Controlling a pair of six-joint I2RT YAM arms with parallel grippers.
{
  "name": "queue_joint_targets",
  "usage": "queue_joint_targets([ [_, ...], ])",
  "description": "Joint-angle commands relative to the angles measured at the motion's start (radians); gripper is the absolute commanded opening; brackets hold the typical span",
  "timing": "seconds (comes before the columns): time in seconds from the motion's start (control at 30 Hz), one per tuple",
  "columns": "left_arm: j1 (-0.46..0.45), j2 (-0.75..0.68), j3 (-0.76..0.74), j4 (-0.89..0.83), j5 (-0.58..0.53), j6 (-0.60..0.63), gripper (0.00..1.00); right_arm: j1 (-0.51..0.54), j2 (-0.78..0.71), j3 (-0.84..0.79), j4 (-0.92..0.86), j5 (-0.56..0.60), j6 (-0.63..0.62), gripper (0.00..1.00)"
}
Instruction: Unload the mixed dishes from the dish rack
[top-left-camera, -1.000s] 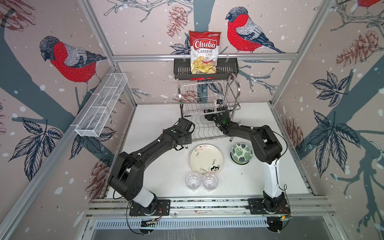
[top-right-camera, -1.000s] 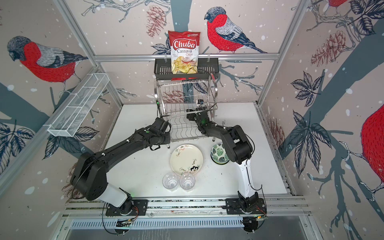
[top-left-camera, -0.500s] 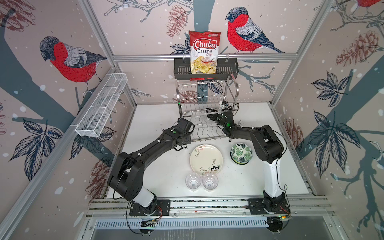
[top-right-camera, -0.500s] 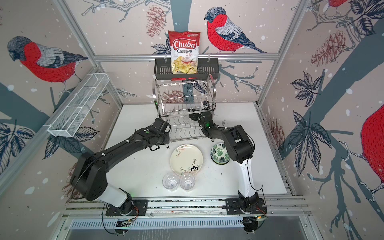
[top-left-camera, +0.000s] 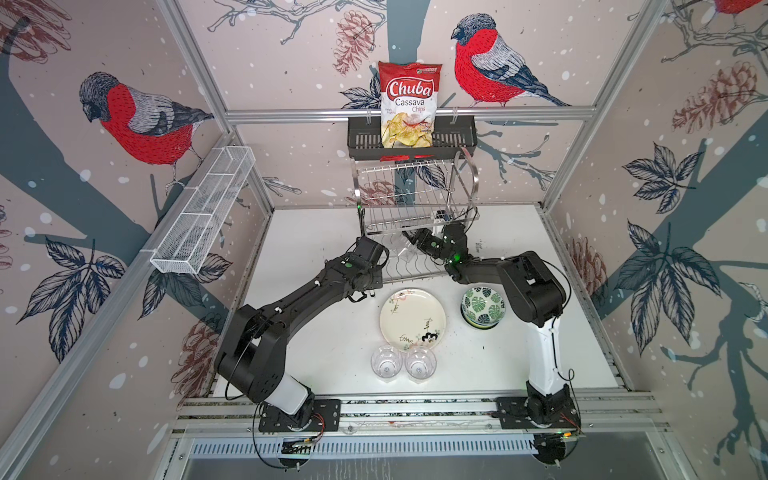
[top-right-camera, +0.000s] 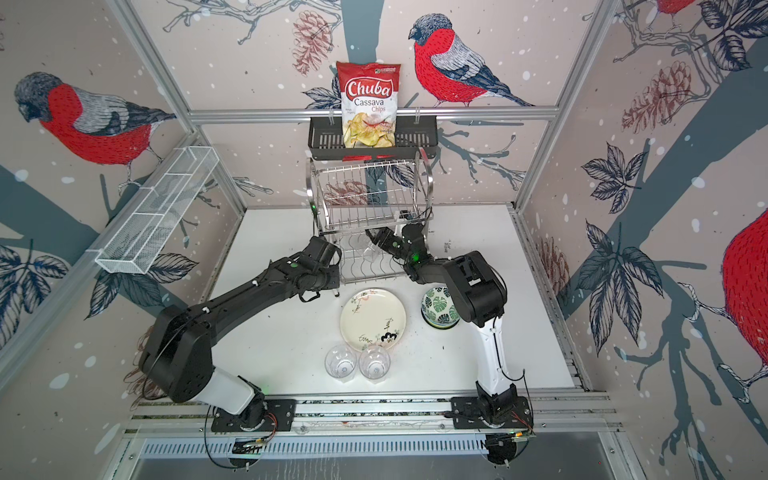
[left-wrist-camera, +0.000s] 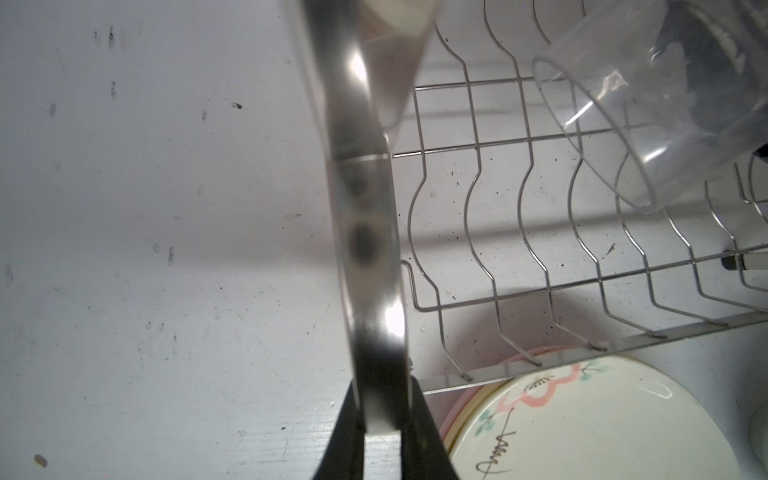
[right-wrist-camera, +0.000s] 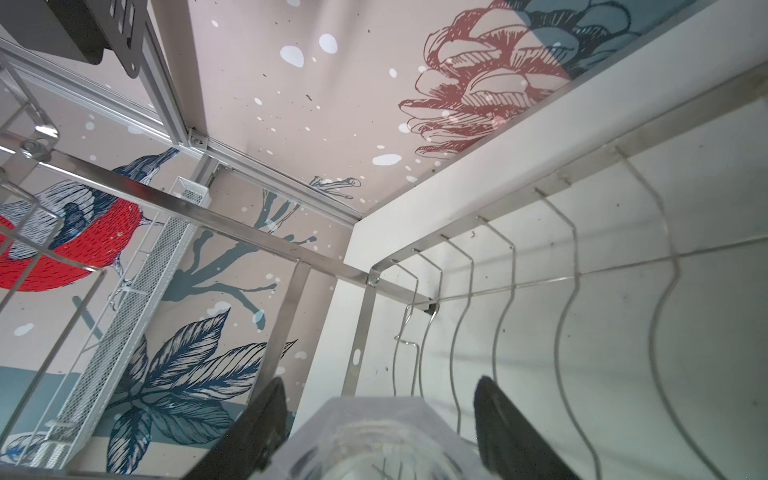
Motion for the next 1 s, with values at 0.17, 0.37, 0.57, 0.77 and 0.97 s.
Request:
queue_joint_targets([
  [0.17, -0.004, -0.012, -0.001, 0.082, 0.045, 0.013, 0.0, -0.022, -0.022, -0.039, -0.002, -0.061, 0.065, 0.18],
  [0.37, -0.004, -0.017, -0.005, 0.079, 0.041, 0.009, 0.0, -0.058, -0.094, -0.111, 0.047, -0.064, 0.082, 0.17],
  [0.57, -0.004, -0.021, -0.01, 0.075, 0.038, 0.009, 0.0, -0.089, -0.15, -0.182, 0.108, -0.07, 0.117, 0.17],
  [0.77, -0.003, -0.028, -0.01, 0.07, 0.031, 0.009, 0.0, -0.102, -0.177, -0.236, 0.166, -0.076, 0.151, 0.17],
  [0.97, -0.004, -0.035, -0.017, 0.068, 0.021, 0.01, 0.0, -0.118, -0.218, -0.29, 0.221, -0.086, 0.181, 0.16],
])
